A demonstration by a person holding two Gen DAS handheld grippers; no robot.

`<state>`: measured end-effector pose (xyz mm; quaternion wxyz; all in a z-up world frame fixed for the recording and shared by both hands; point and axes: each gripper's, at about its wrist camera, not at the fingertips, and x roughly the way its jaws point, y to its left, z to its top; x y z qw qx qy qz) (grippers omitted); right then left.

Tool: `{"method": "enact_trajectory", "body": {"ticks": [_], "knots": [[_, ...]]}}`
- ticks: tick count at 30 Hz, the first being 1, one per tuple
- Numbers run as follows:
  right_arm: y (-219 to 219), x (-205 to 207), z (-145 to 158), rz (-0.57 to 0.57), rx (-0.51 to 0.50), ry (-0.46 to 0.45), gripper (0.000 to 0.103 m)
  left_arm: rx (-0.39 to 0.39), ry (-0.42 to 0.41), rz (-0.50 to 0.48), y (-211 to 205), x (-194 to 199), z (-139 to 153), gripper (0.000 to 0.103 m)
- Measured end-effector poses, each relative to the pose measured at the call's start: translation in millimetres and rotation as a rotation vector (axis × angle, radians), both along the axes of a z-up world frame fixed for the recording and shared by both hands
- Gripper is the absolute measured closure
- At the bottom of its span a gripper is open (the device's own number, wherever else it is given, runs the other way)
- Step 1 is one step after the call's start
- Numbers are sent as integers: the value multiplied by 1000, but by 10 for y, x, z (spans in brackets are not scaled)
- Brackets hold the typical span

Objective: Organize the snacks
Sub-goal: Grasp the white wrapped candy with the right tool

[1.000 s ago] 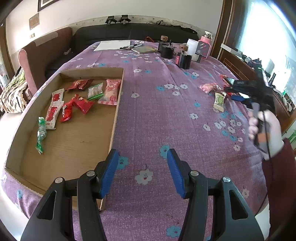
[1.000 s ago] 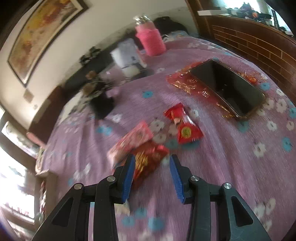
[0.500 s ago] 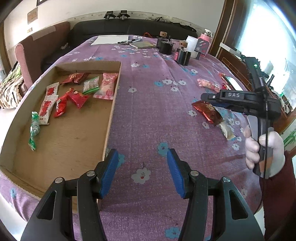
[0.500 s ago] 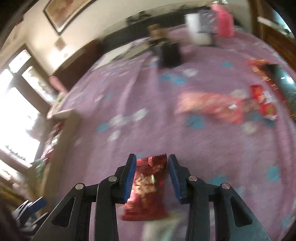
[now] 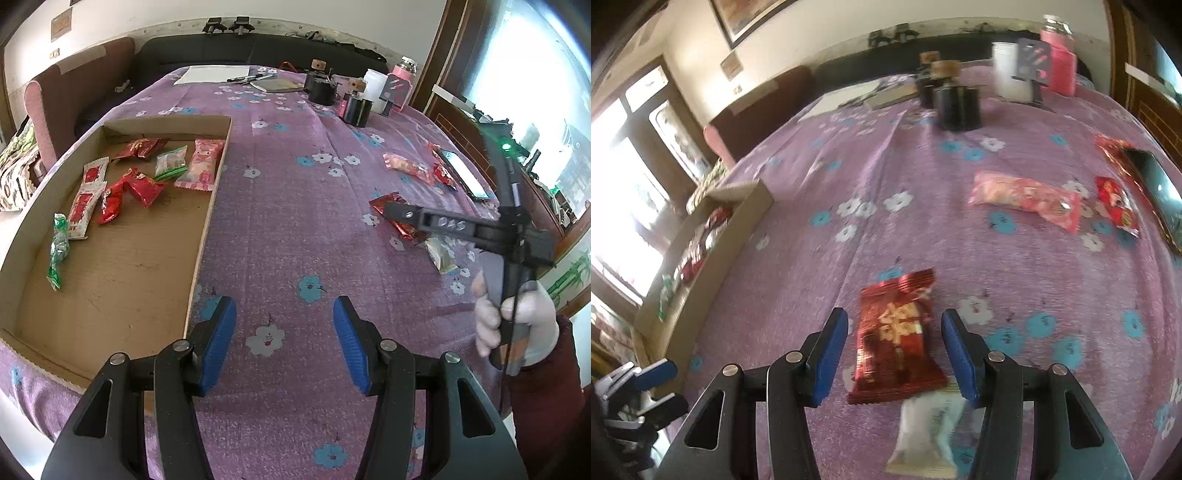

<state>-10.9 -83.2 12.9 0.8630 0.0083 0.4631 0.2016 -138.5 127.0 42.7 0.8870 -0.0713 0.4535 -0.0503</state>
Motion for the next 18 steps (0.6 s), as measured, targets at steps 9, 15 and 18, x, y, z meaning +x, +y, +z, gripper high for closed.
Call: {"method": "enact_trajectory", "body": {"ticks": [9,15,18], "knots": [[-63,8,0,-9,-11,-30,71,-50,32,-26,-103,60,-42,50],[-327,-81,103,34,224,24,65,-63,43,-43,-202,79,-64,50],[-497,-208,210,-76,132,-39,55,-68,41,-34,-188,90,-63,50]]}}
